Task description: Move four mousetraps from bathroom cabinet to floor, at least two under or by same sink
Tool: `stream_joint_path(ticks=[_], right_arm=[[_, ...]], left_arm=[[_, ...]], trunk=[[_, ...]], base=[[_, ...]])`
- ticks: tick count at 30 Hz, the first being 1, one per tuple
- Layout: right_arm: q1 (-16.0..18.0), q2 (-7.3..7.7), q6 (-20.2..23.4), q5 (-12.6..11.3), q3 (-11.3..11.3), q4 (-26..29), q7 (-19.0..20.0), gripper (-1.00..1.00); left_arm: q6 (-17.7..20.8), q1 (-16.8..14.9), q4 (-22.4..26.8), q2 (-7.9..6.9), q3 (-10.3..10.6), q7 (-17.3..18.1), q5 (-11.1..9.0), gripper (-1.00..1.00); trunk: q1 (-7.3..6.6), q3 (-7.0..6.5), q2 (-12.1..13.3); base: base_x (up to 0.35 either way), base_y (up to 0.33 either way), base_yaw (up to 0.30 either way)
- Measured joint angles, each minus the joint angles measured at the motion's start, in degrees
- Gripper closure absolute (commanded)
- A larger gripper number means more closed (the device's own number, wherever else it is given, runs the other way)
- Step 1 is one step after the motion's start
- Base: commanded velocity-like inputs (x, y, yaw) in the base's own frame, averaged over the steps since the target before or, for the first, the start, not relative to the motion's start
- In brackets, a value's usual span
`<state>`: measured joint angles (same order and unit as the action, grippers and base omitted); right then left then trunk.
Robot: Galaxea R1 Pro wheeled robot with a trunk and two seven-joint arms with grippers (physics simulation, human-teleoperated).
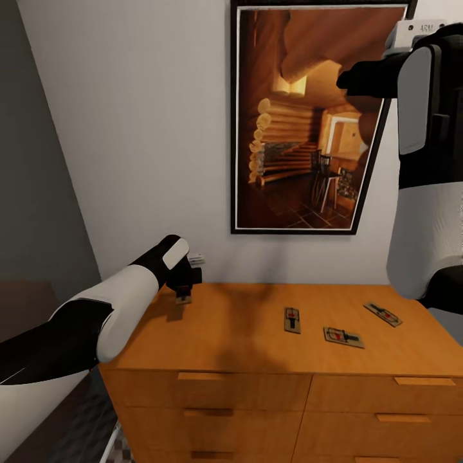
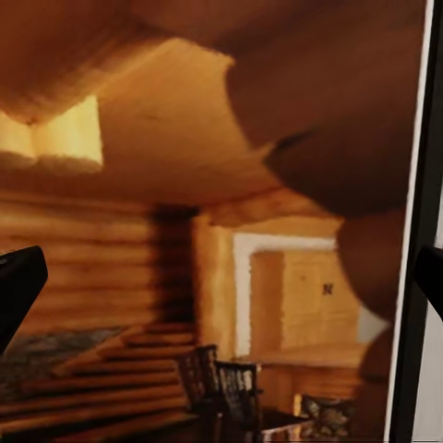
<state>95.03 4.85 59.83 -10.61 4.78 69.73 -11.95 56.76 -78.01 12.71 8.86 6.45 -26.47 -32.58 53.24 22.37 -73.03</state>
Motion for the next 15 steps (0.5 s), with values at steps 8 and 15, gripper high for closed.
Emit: stream_joint_path(ticks=[8, 15], right_arm=[[-2.3, -0.13, 0.0, -0.7, 0.1, 1.2, 0.0, -1.0], [-2.6, 0.1, 0.0, -1.9, 0.7, 3.7, 0.0, -1.0]], left_arm=[[0.2, 0.0, -0.1, -0.04, 0.0, 0.0, 0.1, 1.0], [0.2, 0.0, -0.1, -0.05, 0.1, 0.0, 0.1, 1.0]], trunk=[[-1.76, -1.44, 3.2], [-3.3, -2.7, 6.0]], base=[[0.0, 0.0, 0.0], [0.0, 0.0, 0.0]])
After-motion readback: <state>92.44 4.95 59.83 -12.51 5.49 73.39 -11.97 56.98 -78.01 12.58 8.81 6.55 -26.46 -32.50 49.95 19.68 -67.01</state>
